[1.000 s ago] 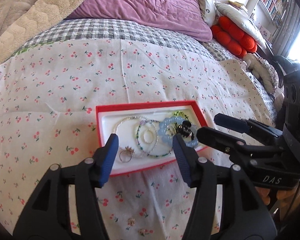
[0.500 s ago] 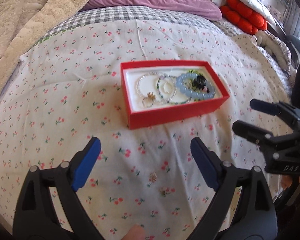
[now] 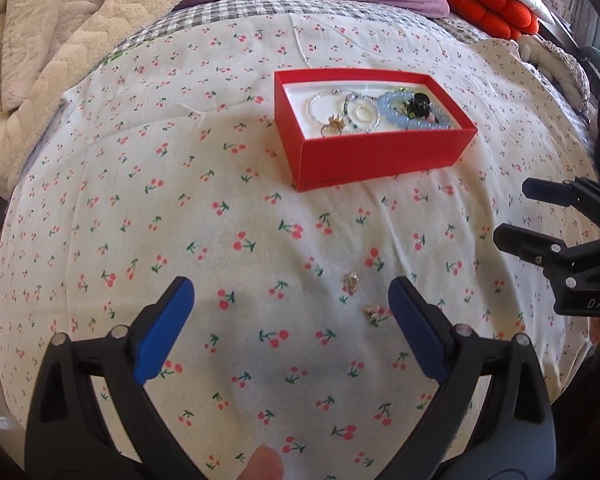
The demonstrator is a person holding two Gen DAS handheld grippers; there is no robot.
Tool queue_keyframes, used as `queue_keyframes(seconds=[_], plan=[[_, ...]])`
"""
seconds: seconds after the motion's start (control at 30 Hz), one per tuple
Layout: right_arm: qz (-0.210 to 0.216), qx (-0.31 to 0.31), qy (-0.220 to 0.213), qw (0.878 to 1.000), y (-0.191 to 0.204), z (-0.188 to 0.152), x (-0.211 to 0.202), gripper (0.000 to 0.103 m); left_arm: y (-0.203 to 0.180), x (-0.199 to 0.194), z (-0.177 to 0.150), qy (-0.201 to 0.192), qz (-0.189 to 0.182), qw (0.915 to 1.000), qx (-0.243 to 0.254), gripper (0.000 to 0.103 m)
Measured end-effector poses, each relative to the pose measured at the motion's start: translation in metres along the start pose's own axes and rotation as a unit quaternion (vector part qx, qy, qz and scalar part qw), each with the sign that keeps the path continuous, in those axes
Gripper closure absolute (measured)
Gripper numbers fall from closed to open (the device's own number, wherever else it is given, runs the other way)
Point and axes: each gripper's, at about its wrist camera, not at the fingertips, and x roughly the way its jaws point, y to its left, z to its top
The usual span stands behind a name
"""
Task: Organize jewelry
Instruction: 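Withdraw both open tools toward the last small gold earrings, then close the left tool on a small gold earring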
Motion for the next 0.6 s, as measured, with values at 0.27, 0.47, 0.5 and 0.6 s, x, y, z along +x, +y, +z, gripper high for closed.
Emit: queue_keyframes(seconds=[0.27,0.47,0.5,0.6], plan=[[-0.035,-0.03,-0.001,0.999,0.002,-0.013,0.008,0.018,0.002,0.011,-0.015,0.017,0.009,0.9997,0.015,0.005],[-0.031,-0.034,0.004,0.999,0.001,-0.013,0.015,0.018,-0.003,0.021,-0.022,0.029,0.001,0.9985,0.047,0.005],[-0.031,-0.036,0.006,0.999,0.003,-0.013,0.017,0.018,-0.004,0.022,-0.023,0.033,-0.004,0.9981,0.052,0.005],[-0.032,-0.046,0.012,0.998,0.006,-0.015,0.023,0.018,-0.011,0.026,-0.027,0.047,-0.024,0.9965,0.065,0.005]])
